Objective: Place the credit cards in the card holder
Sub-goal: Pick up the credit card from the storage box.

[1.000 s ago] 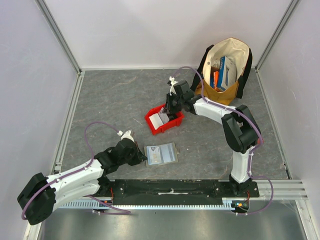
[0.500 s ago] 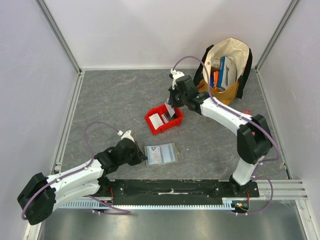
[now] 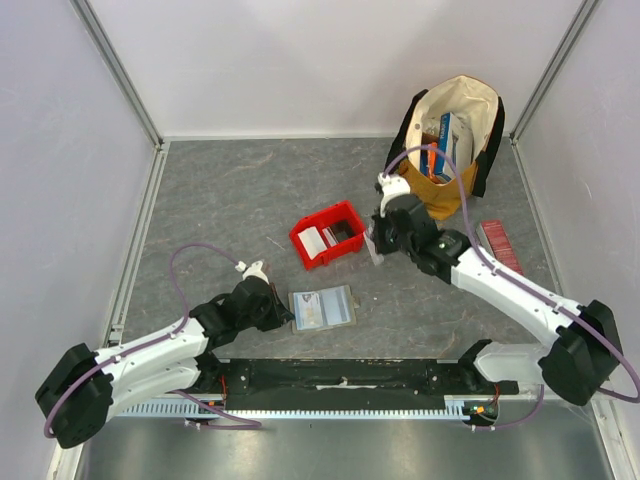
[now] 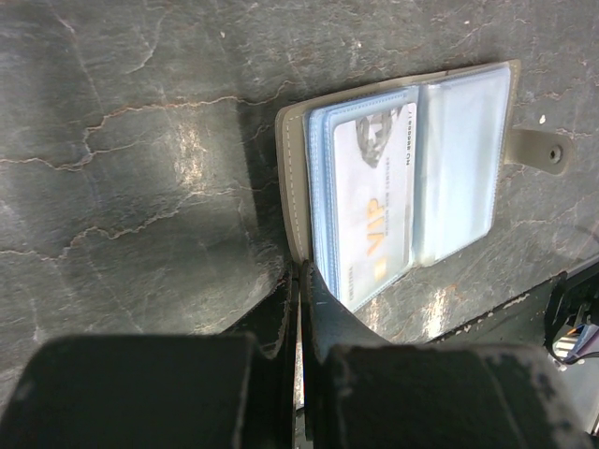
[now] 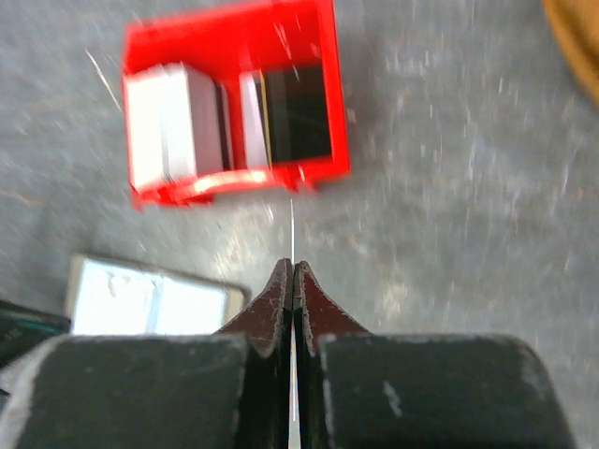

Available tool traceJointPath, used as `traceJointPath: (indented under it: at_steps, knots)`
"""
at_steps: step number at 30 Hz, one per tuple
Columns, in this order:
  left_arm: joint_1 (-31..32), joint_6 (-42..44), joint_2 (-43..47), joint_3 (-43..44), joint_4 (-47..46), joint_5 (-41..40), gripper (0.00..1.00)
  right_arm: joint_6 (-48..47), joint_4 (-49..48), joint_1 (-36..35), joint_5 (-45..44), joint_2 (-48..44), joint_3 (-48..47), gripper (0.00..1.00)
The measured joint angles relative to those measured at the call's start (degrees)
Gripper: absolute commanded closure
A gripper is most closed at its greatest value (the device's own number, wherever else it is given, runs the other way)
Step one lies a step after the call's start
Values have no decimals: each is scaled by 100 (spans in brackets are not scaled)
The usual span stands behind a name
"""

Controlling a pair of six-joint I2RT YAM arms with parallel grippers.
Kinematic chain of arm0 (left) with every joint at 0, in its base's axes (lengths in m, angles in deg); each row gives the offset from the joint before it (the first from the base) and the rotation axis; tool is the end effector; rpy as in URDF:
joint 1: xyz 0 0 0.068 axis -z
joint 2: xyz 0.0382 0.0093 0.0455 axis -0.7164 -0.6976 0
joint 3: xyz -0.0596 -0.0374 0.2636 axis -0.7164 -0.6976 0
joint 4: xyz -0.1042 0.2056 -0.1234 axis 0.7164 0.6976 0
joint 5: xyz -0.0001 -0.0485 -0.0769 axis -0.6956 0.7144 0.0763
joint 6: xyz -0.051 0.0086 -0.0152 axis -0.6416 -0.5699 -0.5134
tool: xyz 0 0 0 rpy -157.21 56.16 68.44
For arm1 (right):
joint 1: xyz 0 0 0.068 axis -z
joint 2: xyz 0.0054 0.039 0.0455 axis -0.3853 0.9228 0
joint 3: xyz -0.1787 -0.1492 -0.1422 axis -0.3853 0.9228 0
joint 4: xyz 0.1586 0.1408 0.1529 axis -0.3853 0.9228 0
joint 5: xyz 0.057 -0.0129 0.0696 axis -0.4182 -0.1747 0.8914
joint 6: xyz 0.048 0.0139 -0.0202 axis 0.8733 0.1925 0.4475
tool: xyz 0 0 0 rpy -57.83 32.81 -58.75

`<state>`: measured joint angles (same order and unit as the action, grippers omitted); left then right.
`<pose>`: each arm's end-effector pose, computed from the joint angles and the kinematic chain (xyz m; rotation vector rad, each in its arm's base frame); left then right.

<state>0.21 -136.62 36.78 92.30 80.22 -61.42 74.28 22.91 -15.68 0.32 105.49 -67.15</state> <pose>0.1133 -0.1152 0.1446 -0.2430 2.5037 -0.7665 0.2267 0.1723 0.2997 -0.3180 2.1640 0.3866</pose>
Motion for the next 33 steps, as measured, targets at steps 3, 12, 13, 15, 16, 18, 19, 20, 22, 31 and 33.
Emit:
traceJointPath:
  at_steps: [3, 12, 13, 15, 16, 18, 19, 20, 22, 31, 33]
  knots:
    - [0, 2, -59, 0, 0, 0, 98, 289, 109, -258, -278, -208, 688, 100]
    - [0, 4, -205, 39, -2, 20, 98, 1145, -59, -1001, -892, -101, 1952, 97]
    - [0, 4, -225, 52, -4, 24, 98, 1202, -125, -1056, -951, -22, 1969, 96]
    - [0, 9, -264, 83, -9, 59, 98, 1294, -267, -1134, -1056, 129, 1996, 92]
    - [0, 11, -275, 87, -11, 68, 98, 1335, -330, -1150, -1102, 177, 2013, 89]
    - [0, 44, -286, 87, -20, 90, 98, 1388, -409, -1169, -1132, 186, 2028, 82]
    - [0, 48, -289, 87, -26, 98, 98, 1408, -439, -1169, -1141, 186, 2050, 79]
    - [0, 50, -289, 87, -33, 101, 98, 1434, -457, -1169, -1141, 186, 2081, 78]
    - [0, 52, -302, 87, -55, 103, 98, 1482, -457, -1169, -1141, 184, 2135, 75]
    - [0, 59, -409, 87, -129, 127, 98, 1633, -444, -1176, -1003, 46, 2223, 100]
    - [0, 59, -411, 87, -131, 129, 98, 1650, -417, -1178, -946, -129, 2223, 100]
